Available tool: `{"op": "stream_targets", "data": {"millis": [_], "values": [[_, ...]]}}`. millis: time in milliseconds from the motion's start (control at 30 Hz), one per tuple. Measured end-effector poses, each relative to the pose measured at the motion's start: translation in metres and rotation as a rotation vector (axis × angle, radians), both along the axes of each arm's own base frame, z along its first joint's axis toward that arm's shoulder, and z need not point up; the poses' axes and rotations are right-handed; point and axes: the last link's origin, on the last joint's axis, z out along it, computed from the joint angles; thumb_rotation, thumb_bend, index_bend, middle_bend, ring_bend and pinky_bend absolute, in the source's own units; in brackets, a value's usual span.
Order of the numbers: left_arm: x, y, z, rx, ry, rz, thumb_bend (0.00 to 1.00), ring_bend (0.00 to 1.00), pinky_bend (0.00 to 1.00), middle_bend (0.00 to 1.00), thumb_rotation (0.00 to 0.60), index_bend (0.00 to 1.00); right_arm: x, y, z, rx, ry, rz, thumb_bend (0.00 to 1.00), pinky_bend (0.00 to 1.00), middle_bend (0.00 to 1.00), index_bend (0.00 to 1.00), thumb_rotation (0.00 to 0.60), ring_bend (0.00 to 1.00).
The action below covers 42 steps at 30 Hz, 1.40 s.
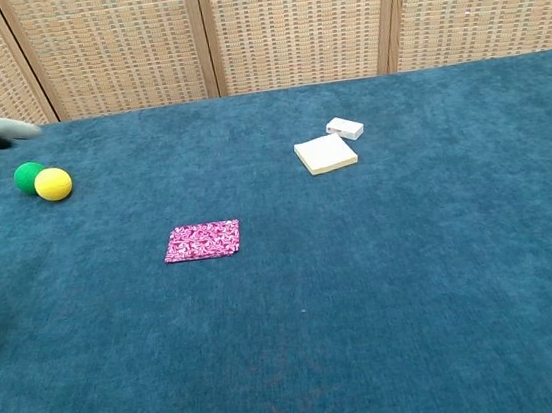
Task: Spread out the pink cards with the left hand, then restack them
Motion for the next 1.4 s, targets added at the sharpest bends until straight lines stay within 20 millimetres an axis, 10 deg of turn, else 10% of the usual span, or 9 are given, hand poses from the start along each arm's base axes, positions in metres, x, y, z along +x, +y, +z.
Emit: {"op": "stream_targets", "data": {"millis": [433, 1400], "values": [[0.062, 0.045, -0.097, -0.224, -0.001, -0.017, 1.0, 0.0, 0.0, 0.0, 0.6, 0.05, -0.002, -0.001, 0.0, 0.017, -0.02, -0.008, 0.0, 0.0, 0.0, 0.0, 0.6, 0.0], [0.065, 0.048, -0.152, -0.3, 0.109, 0.008, 1.0, 0.0, 0.0, 0.0, 0.6, 0.07, -0.003, -0.001, 0.001, 0.019, -0.025, -0.01, 0.0, 0.0, 0.0, 0.0, 0.6, 0.0]]}}
